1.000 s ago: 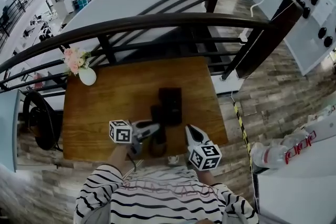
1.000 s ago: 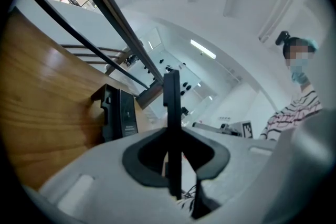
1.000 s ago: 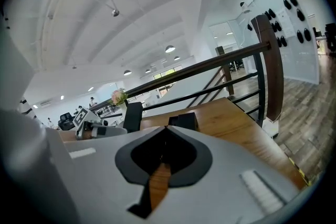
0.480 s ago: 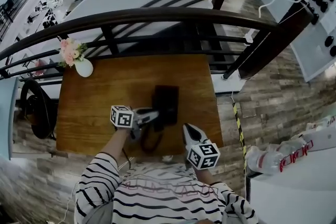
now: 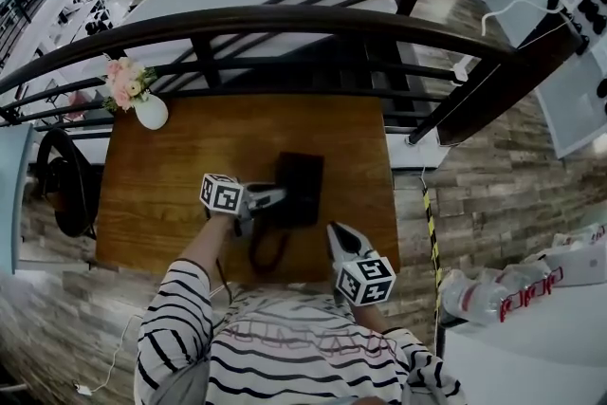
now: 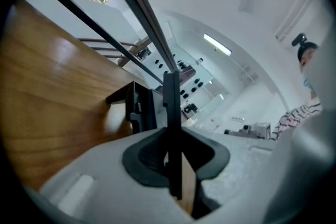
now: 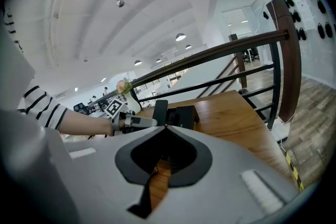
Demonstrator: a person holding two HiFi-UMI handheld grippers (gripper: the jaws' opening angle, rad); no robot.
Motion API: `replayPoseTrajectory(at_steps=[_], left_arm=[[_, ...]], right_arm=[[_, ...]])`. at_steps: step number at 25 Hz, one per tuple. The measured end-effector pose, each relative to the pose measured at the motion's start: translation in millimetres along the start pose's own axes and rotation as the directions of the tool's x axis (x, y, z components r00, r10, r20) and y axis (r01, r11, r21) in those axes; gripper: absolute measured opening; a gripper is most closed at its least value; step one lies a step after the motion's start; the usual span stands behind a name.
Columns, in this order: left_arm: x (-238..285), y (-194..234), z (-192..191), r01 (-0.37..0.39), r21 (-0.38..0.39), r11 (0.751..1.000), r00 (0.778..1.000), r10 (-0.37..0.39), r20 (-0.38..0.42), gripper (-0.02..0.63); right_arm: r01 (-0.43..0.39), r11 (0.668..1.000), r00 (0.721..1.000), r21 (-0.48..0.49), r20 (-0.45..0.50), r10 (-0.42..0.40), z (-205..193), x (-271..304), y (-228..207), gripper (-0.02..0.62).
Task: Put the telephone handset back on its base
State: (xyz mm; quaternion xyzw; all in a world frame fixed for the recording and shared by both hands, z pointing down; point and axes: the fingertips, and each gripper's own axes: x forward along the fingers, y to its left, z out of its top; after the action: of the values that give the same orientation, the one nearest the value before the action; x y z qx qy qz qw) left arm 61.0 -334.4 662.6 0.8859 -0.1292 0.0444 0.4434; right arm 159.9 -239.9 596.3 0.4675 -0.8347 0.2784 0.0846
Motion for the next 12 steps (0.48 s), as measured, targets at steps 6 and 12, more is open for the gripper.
replayPoseTrajectory(at_steps=[6,12], left_arm=[[7.1,14.5,10.0,0.010,-0.020,1.000,1.000,-0.010,-0.028,0.075],[11.7,28.0,11.3,0.029,-0.077,0.997,0.998,-0.033,-0.059,0.077]], right_arm=[[-0.001,1.000,1.000,0.001,-0.016,0.001,2.1,5.3,-8.0,0.002],[0.013,1.000,1.000,0.007,-0.020,-0.013,2.9,10.6,-19.3,0.002]])
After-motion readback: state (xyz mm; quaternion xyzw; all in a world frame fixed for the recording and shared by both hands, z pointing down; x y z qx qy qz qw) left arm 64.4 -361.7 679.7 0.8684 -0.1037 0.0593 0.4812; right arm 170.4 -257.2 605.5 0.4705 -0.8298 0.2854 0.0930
